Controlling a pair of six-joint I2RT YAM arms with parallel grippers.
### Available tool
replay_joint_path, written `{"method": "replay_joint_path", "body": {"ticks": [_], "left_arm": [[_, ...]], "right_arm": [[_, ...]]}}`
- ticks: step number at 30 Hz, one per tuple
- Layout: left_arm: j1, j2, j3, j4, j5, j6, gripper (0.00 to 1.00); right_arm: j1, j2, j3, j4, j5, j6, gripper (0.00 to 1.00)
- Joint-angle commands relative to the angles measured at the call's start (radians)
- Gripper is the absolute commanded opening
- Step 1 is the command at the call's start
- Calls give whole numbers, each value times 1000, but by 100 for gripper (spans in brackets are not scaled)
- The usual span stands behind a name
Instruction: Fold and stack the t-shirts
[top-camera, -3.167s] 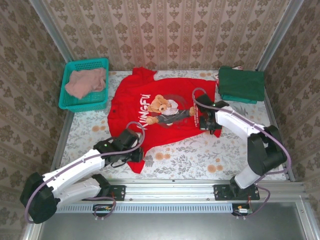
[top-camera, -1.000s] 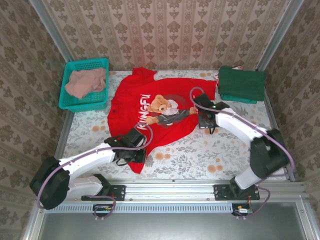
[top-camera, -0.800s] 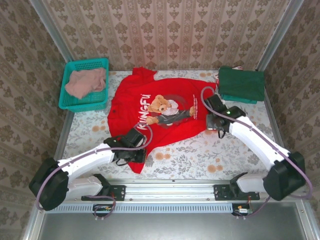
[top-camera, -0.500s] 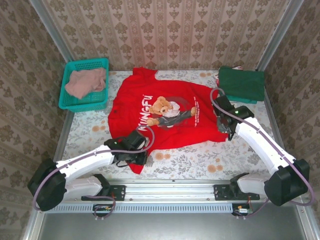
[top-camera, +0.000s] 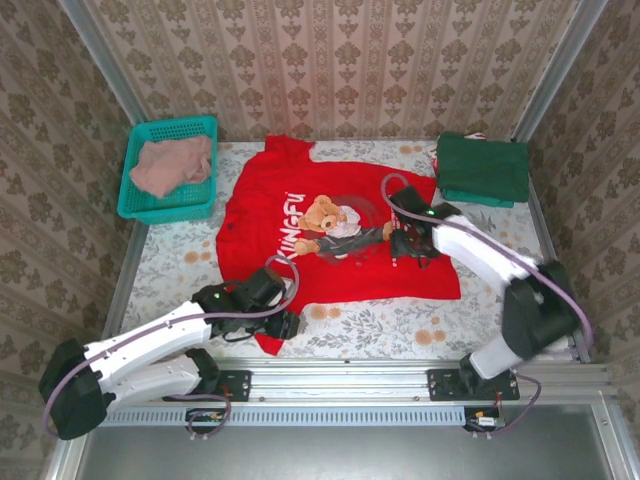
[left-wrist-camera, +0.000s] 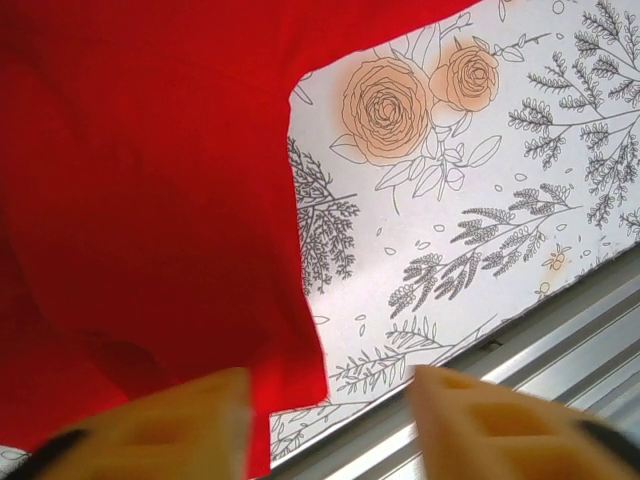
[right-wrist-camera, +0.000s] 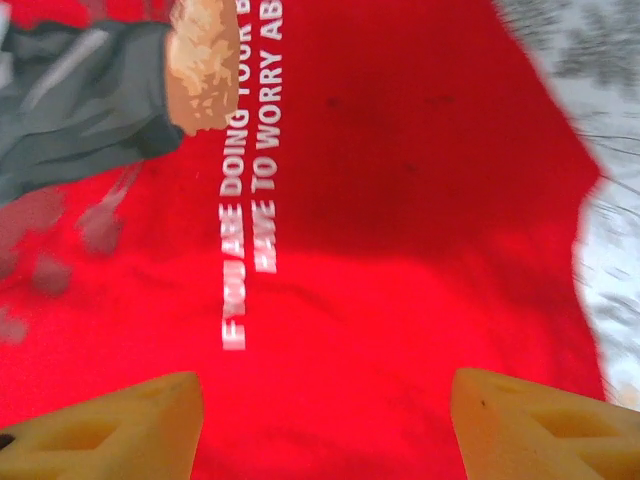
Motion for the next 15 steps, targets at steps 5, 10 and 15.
{"method": "replay_joint_path", "body": {"ticks": [5,10,15], "left_arm": [[213,-43,152,51,-18,38,100],[450,217,271,139,9,130,97],[594,528,403,222,9,156,94]], "right_arm": [[-19,171,33,62,19,45,68],[-12,73,-154,169,-38,80,69],[-8,56,-230,186,-28,109,69]]}}
